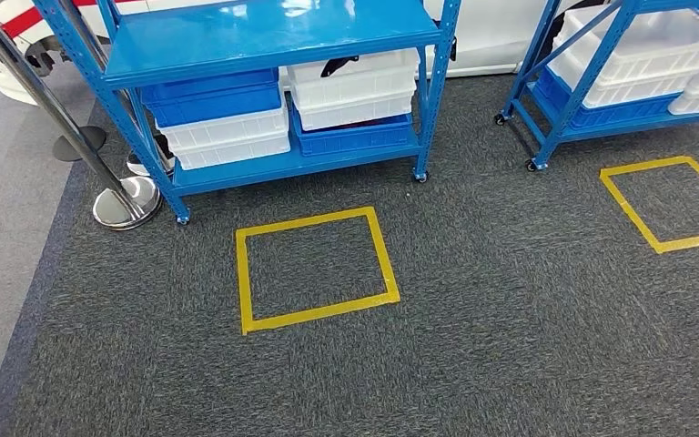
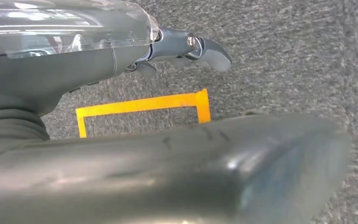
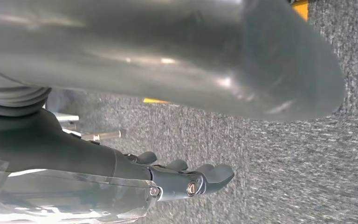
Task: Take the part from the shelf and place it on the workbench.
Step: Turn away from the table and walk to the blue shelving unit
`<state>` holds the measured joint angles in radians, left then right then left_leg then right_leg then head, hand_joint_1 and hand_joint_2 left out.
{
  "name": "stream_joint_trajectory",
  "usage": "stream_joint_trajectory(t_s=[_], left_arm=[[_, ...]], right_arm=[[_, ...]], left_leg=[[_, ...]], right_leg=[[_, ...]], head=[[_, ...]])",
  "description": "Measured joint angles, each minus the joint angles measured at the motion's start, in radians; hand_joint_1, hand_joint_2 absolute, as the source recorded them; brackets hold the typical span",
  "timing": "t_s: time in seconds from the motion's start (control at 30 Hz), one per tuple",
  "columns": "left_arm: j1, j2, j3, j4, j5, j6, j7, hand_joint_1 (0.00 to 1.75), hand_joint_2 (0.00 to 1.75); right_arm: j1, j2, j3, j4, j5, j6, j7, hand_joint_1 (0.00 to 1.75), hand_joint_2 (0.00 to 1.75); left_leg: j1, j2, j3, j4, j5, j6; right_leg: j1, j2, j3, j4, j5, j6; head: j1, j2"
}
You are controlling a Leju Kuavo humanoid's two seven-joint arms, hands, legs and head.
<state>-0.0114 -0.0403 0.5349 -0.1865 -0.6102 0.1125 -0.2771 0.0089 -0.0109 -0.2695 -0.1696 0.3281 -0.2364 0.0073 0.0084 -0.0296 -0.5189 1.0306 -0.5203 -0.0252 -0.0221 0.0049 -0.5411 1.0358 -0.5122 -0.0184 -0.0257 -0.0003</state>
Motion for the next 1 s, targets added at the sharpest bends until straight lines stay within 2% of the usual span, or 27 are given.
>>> stream_joint_trajectory(t_s=[0.03, 0.07, 0.1, 0.13, 0.17, 0.2, 0.23, 0.27, 0.3, 0.33, 0.4, 0.47, 0.5, 0.53, 0.57, 0.6, 0.63, 0.7, 0.73, 0.77, 0.8, 0.83, 0.87, 0.9, 0.93, 0.97, 1.0], left_arm=[[0.000, -0.001, 0.001, 0.000, 0.000, 0.001, 0.000, 0.00, 0.00], [0.000, -0.002, 0.002, 0.000, 0.001, 0.001, 0.000, 0.00, 0.00], [0.000, -0.002, 0.002, 0.000, 0.001, 0.001, 0.000, 0.00, 0.00], [0.002, -0.002, 0.003, 0.000, 0.002, 0.002, 0.000, 0.00, 0.00], [0.004, -0.002, 0.003, 0.000, 0.002, 0.002, 0.001, 0.00, 0.00], [0.006, -0.002, 0.003, 0.000, 0.002, 0.002, 0.001, 0.00, 0.00], [0.008, -0.002, 0.003, 0.000, 0.002, 0.002, 0.001, 0.00, 0.00], [0.010, -0.002, 0.003, 0.000, 0.002, 0.002, 0.001, 0.00, 0.00], [0.011, -0.002, 0.003, 0.000, 0.002, 0.002, 0.002, 0.00, 0.00], [0.012, -0.001, 0.004, 0.000, 0.003, 0.002, 0.002, 0.00, 0.00], [0.011, -0.001, 0.005, 0.000, 0.003, 0.005, 0.003, 0.00, 0.00], [0.009, -0.002, 0.006, 0.000, 0.003, 0.008, 0.003, 0.00, 0.00], [0.010, -0.002, 0.007, 0.000, 0.003, 0.009, 0.003, 0.00, 0.00], [0.010, -0.003, 0.008, 0.000, 0.003, 0.009, 0.003, 0.00, 0.00], [0.010, -0.003, 0.008, 0.000, 0.003, 0.009, 0.003, 0.00, 0.00], [0.010, -0.004, 0.009, 0.000, 0.003, 0.010, 0.003, 0.00, 0.00], [0.010, -0.006, 0.009, 0.000, 0.003, 0.010, 0.003, 0.00, 0.00], [0.011, -0.009, 0.009, 0.000, 0.003, 0.010, 0.004, 0.00, 0.00], [0.013, -0.010, 0.010, 0.001, 0.003, 0.010, 0.005, 0.00, 0.00], [0.015, -0.011, 0.010, 0.001, 0.003, 0.010, 0.005, 0.00, 0.00], [0.018, -0.013, 0.010, 0.001, 0.003, 0.010, 0.005, 0.00, 0.00], [0.020, -0.013, 0.010, 0.002, 0.003, 0.010, 0.005, 0.00, 0.00], [0.020, -0.013, 0.010, 0.002, 0.004, 0.010, 0.005, 0.00, 0.00], [0.018, -0.013, 0.010, 0.002, 0.004, 0.010, 0.004, 0.00, 0.00], [0.014, -0.013, 0.010, 0.002, 0.004, 0.011, 0.003, 0.00, 0.00], [0.007, -0.014, 0.010, 0.002, 0.004, 0.011, 0.001, 0.00, 0.00], [0.002, -0.014, 0.010, 0.002, 0.004, 0.010, -0.001, 0.00, 0.00]], right_arm=[[0.001, 0.000, 0.000, 0.000, 0.000, 0.001, 0.000, 0.00, 0.00], [0.003, 0.000, 0.000, 0.000, 0.001, 0.000, 0.000, 0.00, 0.00], [0.004, 0.000, 0.000, 0.000, 0.001, 0.000, 0.000, 0.00, 0.00], [0.004, 0.000, 0.000, 0.000, 0.002, 0.000, 0.000, 0.00, 0.00], [0.005, 0.000, 0.000, 0.000, 0.002, 0.000, 0.000, 0.00, 0.00], [0.005, 0.000, 0.000, 0.000, 0.002, 0.000, 0.000, 0.00, 0.00], [0.005, 0.000, 0.000, 0.000, 0.002, 0.000, 0.000, 0.00, 0.00], [0.006, 0.000, 0.000, 0.000, 0.002, 0.000, 0.000, 0.00, 0.00], [0.006, 0.003, 0.000, 0.001, 0.002, 0.001, 0.000, 0.00, 0.00], [0.007, 0.005, 0.000, 0.001, 0.002, 0.001, 0.000, 0.00, 0.00], [0.005, 0.008, 0.000, 0.002, 0.002, 0.003, 0.000, 0.00, 0.00], [0.000, 0.007, 0.000, 0.002, 0.002, 0.003, 0.000, 0.00, 0.00], [-0.002, 0.007, 0.000, 0.002, 0.002, 0.003, 0.000, 0.00, 0.00], [-0.003, 0.007, 0.000, 0.002, 0.002, 0.004, 0.000, 0.00, 0.00], [-0.004, 0.006, 0.000, 0.001, 0.002, 0.004, 0.000, 0.00, 0.00], [-0.003, 0.005, 0.000, 0.001, 0.002, 0.004, 0.000, 0.00, 0.00], [-0.002, 0.003, 0.000, 0.001, 0.002, 0.004, 0.000, 0.00, 0.00], [0.002, 0.000, -0.001, 0.001, 0.002, 0.004, 0.000, 0.00, 0.00], [0.005, 0.000, -0.001, 0.001, 0.002, 0.004, 0.000, 0.00, 0.00], [0.008, -0.001, -0.001, 0.001, 0.002, 0.004, 0.000, 0.00, 0.00], [0.013, -0.001, -0.001, 0.002, 0.002, 0.004, 0.000, 0.00, 0.00], [0.017, -0.001, -0.001, 0.003, 0.002, 0.004, 0.000, 0.00, 0.00], [0.017, -0.002, -0.001, 0.003, 0.002, 0.005, 0.000, 0.00, 0.00], [0.016, -0.002, -0.001, 0.003, 0.002, 0.005, 0.000, 0.00, 0.00], [0.013, -0.003, -0.001, 0.003, 0.002, 0.006, -0.001, 0.00, 0.00], [0.009, -0.003, -0.001, 0.002, 0.003, 0.006, -0.002, 0.00, 0.00], [0.007, -0.003, -0.001, 0.001, 0.003, 0.006, -0.003, 0.00, 0.00]], left_leg=[[0.001, 0.009, -0.023, 0.047, -0.018, -0.005], [0.002, 0.017, -0.063, 0.115, -0.041, -0.008], [0.002, 0.021, -0.112, 0.192, -0.063, -0.010], [0.002, 0.023, -0.160, 0.256, -0.073, -0.010], [0.002, 0.023, -0.194, 0.289, -0.062, -0.008], [0.000, 0.023, -0.209, 0.279, -0.028, -0.003], [-0.002, 0.023, -0.205, 0.231, 0.023, 0.005], [-0.007, 0.025, -0.189, 0.162, 0.076, 0.017], [-0.013, 0.028, -0.170, 0.106, 0.111, 0.029], [-0.020, 0.031, -0.152, 0.063, 0.125, 0.040], [-0.029, 0.035, -0.126, 0.031, 0.107, 0.053], [-0.026, 0.030, -0.092, -0.002, 0.093, 0.058], [-0.023, 0.027, -0.068, -0.022, 0.088, 0.061], [-0.020, 0.025, -0.044, -0.040, 0.083, 0.063], [-0.018, 0.024, -0.022, -0.054, 0.075, 0.064], [-0.016, 0.022, -0.002, -0.061, 0.063, 0.065], [-0.015, 0.019, 0.017, -0.064, 0.050, 0.065], [-0.011, 0.012, 0.055, -0.064, 0.018, 0.060], [-0.007, 0.009, 0.077, -0.064, 0.001, 0.055], [-0.004, 0.007, 0.100, -0.064, -0.019, 0.050], [-0.002, 0.006, 0.122, -0.064, -0.039, 0.044], [-0.002, 0.005, 0.143, -0.062, -0.060, 0.038], [-0.002, 0.006, 0.160, -0.063, -0.078, 0.030], [-0.004, 0.006, 0.177, -0.065, -0.090, 0.022], [-0.004, 0.007, 0.185, -0.059, -0.090, 0.015], [-0.004, 0.008, 0.178, -0.032, -0.075, 0.008], [-0.003, 0.009, 0.155, 0.019, -0.047, 0.003]], right_leg=[[-0.001, -0.003, 0.008, -0.002, -0.005, -0.006], [0.001, -0.006, 0.016, -0.002, -0.013, -0.011], [0.002, -0.008, 0.025, -0.002, -0.021, -0.013], [0.004, -0.010, 0.034, -0.002, -0.031, -0.015], [0.006, -0.010, 0.047, -0.002, -0.041, -0.015], [0.009, -0.010, 0.061, -0.002, -0.053, -0.015], [0.011, -0.011, 0.078, -0.003, -0.066, -0.015], [0.012, -0.011, 0.094, -0.006, -0.079, -0.015], [0.014, -0.013, 0.109, -0.009, -0.091, -0.012], [0.014, -0.014, 0.121, -0.013, -0.101, -0.008], [0.012, -0.018, 0.143, -0.022, -0.105, 0.006], [0.009, -0.021, 0.142, 0.009, -0.076, 0.019], [0.009, -0.019, 0.116, 0.059, -0.050, 0.024], [0.009, -0.015, 0.076, 0.121, -0.032, 0.028], [0.007, -0.010, 0.027, 0.184, -0.032, 0.029], [0.007, -0.007, -0.024, 0.235, -0.050, 0.033], [0.006, -0.006, -0.067, 0.263, -0.086, 0.038], [0.003, -0.006, -0.125, 0.261, -0.153, 0.048], [0.000, -0.006, -0.139, 0.233, -0.160, 0.053], [-0.004, -0.007, -0.146, 0.187, -0.133, 0.058], [-0.008, -0.009, -0.149, 0.133, -0.065, 0.062], [-0.010, -0.013, -0.147, 0.087, 0.008, 0.061], [-0.009, -0.016, -0.144, 0.058, 0.068, 0.054], [-0.008, -0.017, -0.140, 0.046, 0.102, 0.044], [-0.005, -0.017, -0.131, 0.046, 0.098, 0.031], [-0.005, -0.014, -0.119, 0.043, 0.085, 0.021], [-0.006, -0.014, -0.103, 0.037, 0.074, 0.013]], head=[[0.000, 0.000], [0.000, 0.000], [0.000, 0.000], [0.000, 0.000], [0.000, 0.000], [0.000, 0.000], [0.000, 0.000], [0.000, 0.000], [0.000, 0.000], [0.000, 0.000], [0.000, 0.000], [0.000, 0.000], [0.000, 0.000], [0.001, 0.000], [0.001, 0.000], [0.001, 0.000], [0.001, 0.000], [0.001, 0.000], [0.001, 0.000], [0.001, 0.000], [0.001, 0.000], [0.001, 0.000], [0.000, 0.000], [0.000, 0.000], [-0.001, 0.000], [-0.002, 0.000], [-0.001, 0.000]])
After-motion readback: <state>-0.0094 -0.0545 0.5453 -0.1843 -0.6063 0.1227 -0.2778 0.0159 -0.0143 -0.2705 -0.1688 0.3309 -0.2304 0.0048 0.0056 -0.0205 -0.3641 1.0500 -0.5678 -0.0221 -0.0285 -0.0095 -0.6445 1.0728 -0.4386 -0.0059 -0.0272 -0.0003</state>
